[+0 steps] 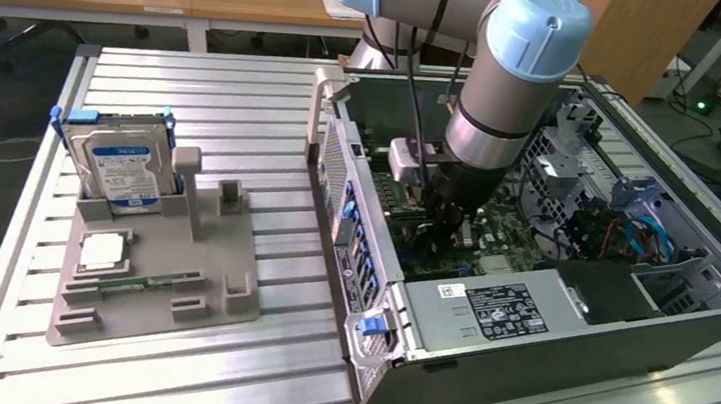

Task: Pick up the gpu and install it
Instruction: 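Insert the gpu into the slot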

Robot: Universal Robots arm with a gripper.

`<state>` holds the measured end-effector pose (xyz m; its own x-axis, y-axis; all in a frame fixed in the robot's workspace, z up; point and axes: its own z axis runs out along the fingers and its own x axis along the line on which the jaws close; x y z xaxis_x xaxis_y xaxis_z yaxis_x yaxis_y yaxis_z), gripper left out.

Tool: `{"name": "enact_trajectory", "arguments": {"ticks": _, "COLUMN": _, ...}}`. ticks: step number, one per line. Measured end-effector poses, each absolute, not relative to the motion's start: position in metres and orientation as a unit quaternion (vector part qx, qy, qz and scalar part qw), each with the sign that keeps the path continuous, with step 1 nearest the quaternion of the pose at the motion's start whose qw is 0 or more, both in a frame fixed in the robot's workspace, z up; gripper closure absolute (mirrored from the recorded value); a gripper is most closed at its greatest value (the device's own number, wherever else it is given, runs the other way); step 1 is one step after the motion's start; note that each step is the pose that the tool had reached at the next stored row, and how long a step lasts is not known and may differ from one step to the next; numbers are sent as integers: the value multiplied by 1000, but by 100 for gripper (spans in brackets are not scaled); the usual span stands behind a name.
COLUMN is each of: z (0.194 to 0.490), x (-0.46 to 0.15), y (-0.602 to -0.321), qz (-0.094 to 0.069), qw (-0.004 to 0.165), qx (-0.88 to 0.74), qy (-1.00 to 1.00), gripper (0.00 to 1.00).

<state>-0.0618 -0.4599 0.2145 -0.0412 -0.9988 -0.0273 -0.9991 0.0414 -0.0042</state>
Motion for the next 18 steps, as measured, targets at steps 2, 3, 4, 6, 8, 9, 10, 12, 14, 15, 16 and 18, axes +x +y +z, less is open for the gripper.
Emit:
{"name": "enact_trajectory", "arguments": {"ticks": 2, "z": 214, "x": -62, "y": -460, "qz": 8, "qw": 11, "qx": -692, "qy": 721, "gripper": 71}}
{"name": "enact_trajectory", "arguments": {"ticks": 3, "z": 214, "x": -62, "y": -460, "qz": 8, "qw": 11, "qx": -692, "qy": 721, "gripper": 71}}
{"name": "enact_trajectory", "arguments": {"ticks": 4, "z": 214, "x": -62, "y": -460, "qz": 8, "qw": 11, "qx": -692, "qy": 721, "gripper": 71}}
{"name": "enact_trajectory", "arguments": {"ticks": 6, "z": 212, "x": -62, "y": -460, "qz": 8, "qw": 11, "qx": -692, "qy": 721, "gripper": 71}}
{"name": "enact_trajectory", "arguments": {"ticks": 8, "z": 209, "x": -62, "y": -460, "qz": 8, "qw": 11, "qx": -692, "qy": 722, "gripper": 71}}
{"name": "enact_trajectory", "arguments": {"ticks": 9, "z": 207, "x": -62, "y": -460, "qz": 8, "qw": 12, "qx": -692, "qy": 721, "gripper": 71}}
{"name": "enact_trajectory", "arguments": {"ticks": 10, "z": 207, "x": -62, "y": -460, "qz": 8, "qw": 12, "qx": -692, "qy": 721, "gripper": 71}}
{"name": "enact_trajectory", "arguments": {"ticks": 12, "z": 207, "x": -62, "y": -460, "qz": 8, "qw": 12, "qx": -692, "qy": 721, "gripper": 71}}
{"name": "enact_trajectory", "arguments": {"ticks": 14, "z": 207, "x": -62, "y": -460, "qz": 8, "qw": 11, "qx": -692, "qy": 722, "gripper": 71}}
{"name": "enact_trajectory", "arguments": {"ticks": 15, "z": 207, "x": -62, "y": -460, "qz": 8, "qw": 11, "qx": -692, "qy": 722, "gripper": 71}}
{"name": "enact_trajectory", "arguments": {"ticks": 16, "z": 207, "x": -62, "y": -460, "qz": 8, "qw": 11, "qx": -692, "qy": 722, "gripper": 71}}
{"name": "enact_trajectory", "arguments": {"ticks": 18, "z": 207, "x": -62, "y": -460, "qz": 8, "qw": 12, "qx": -692, "qy": 721, "gripper": 71}}
